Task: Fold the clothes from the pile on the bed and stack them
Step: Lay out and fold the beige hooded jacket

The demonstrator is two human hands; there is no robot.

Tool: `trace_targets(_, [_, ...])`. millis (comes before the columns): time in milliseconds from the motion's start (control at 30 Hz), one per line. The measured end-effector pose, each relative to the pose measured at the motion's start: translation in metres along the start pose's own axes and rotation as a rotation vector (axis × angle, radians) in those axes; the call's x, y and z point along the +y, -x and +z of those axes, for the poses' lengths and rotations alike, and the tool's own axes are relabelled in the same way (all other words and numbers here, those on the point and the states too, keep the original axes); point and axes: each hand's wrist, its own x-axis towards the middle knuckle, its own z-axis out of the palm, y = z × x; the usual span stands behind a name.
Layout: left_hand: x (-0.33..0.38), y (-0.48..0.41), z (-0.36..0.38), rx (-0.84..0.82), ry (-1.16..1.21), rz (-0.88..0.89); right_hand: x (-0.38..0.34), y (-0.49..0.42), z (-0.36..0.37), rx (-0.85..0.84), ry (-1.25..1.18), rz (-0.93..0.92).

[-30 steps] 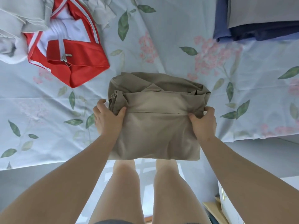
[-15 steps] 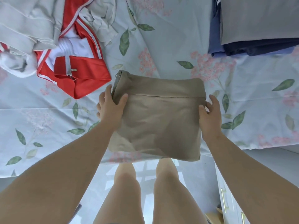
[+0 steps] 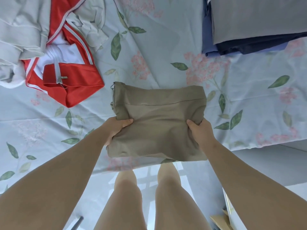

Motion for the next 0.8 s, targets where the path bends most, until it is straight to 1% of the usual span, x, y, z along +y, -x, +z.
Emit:
trace_targets(133, [0.033, 0.027, 0.032, -0.034, 0.074, 0.114, -0.023, -0.004, -0.042, 0.136, 0.138, -0.149])
trace_targets(267, [0.077, 0.054, 0.091, -0.119, 0.122, 0.181, -0.047, -0.01, -0.109, 0.303, 0.269, -0.18])
trace_targets(367, [0.108, 0.068, 0.144, -0.182, 0.112, 0.214, -0.067, -0.014, -0.162, 0.456, 0.401, -0.127])
trace_targets(433, [0.125, 0.073, 0.177, -0.174, 0.064, 0.25, -0.081, -0.014, -0.191, 0.591, 0.548, -0.029])
trace_targets(500, [0.138, 0.079, 0.202, -0.174, -0.025, 0.289, -0.09, -0.013, -0.209, 0.673, 0.604, 0.054])
trace_targets(567, [0.15, 0.088, 0.216, -0.174, -0.211, 0.322, -0.096, -0.007, -0.214, 0.643, 0.606, 0.093])
trace_targets(667, [0.162, 0.097, 0.207, 0.039, -0.536, 0.483, -0.105, 0.008, -0.201, 0.495, 0.642, 0.084])
trace_targets(733, [0.169, 0.108, 0.19, 0.112, -0.728, 0.563, -0.117, 0.023, -0.186, 0.436, 0.702, 0.023])
trace_targets(800, [0.174, 0.121, 0.169, 0.185, -0.903, 0.654, -0.132, 0.04, -0.171, 0.394, 0.789, -0.1])
